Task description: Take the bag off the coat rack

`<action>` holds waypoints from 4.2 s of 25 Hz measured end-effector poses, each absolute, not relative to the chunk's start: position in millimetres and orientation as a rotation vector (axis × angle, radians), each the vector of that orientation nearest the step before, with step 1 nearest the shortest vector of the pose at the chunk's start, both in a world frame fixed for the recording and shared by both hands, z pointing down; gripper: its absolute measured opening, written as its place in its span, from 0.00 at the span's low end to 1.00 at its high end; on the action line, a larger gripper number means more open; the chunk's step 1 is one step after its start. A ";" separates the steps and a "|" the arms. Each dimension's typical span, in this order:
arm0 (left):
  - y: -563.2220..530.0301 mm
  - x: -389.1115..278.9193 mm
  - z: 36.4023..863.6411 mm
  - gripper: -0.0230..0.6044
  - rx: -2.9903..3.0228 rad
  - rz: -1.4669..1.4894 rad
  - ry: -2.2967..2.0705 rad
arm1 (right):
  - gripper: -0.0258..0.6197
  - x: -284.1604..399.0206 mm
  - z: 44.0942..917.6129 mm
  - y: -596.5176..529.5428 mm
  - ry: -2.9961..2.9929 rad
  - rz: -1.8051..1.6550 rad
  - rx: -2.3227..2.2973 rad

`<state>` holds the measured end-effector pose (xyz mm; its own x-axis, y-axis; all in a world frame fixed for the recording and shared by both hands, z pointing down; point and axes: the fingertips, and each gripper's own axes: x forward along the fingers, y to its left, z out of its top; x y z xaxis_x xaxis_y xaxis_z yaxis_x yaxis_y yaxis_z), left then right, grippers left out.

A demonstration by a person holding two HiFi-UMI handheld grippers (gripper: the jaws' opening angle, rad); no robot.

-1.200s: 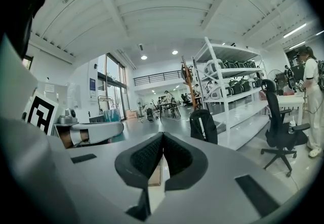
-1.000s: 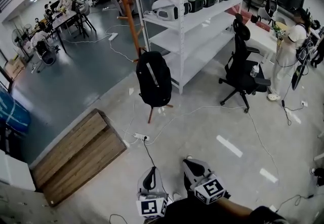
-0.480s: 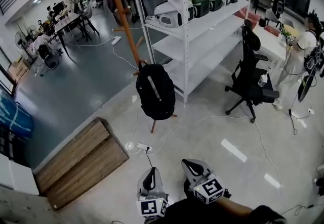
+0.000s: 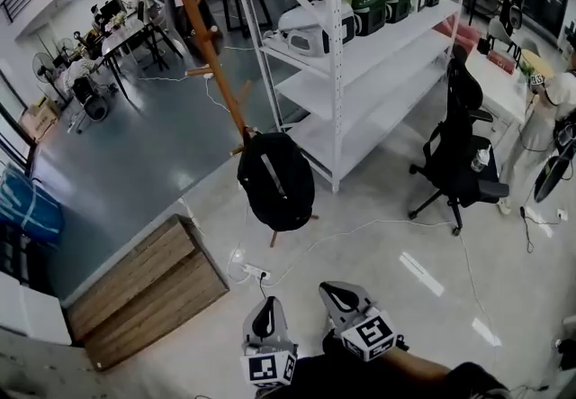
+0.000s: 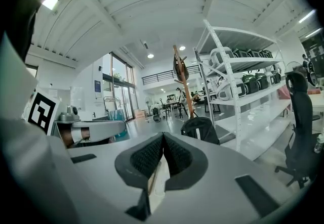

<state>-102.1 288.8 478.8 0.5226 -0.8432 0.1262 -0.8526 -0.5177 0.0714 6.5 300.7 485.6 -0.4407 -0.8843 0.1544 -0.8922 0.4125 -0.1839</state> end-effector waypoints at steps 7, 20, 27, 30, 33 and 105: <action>258.5 -86.1 483.8 0.06 2.589 0.143 -1.521 | 0.06 27.1 496.6 262.9 -2.622 0.414 1.591; 165.2 -84.4 494.3 0.06 2.563 0.116 -1.545 | 0.06 29.2 509.4 182.1 -2.613 0.432 1.567; 78.2 -84.0 497.9 0.06 2.581 0.101 -1.510 | 0.06 26.0 515.7 102.1 -2.590 0.405 1.574; 39.4 -88.9 497.6 0.06 2.580 0.095 -1.500 | 0.06 21.9 517.8 64.9 -2.571 0.415 1.577; 3.9 -96.0 496.1 0.06 2.586 0.095 -1.496 | 0.06 16.6 517.4 28.8 -2.560 0.410 1.580; -233.7 -69.9 685.8 0.47 2.248 0.697 -1.277 | 0.42 71.9 681.1 -271.4 -2.302 0.482 0.683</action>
<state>-69.9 -233.7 685.8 0.4406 -0.6421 0.6273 -0.8751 -0.4631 0.1407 71.9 -271.4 681.1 -0.6318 -0.3381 0.6975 -0.5897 0.7937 -0.1494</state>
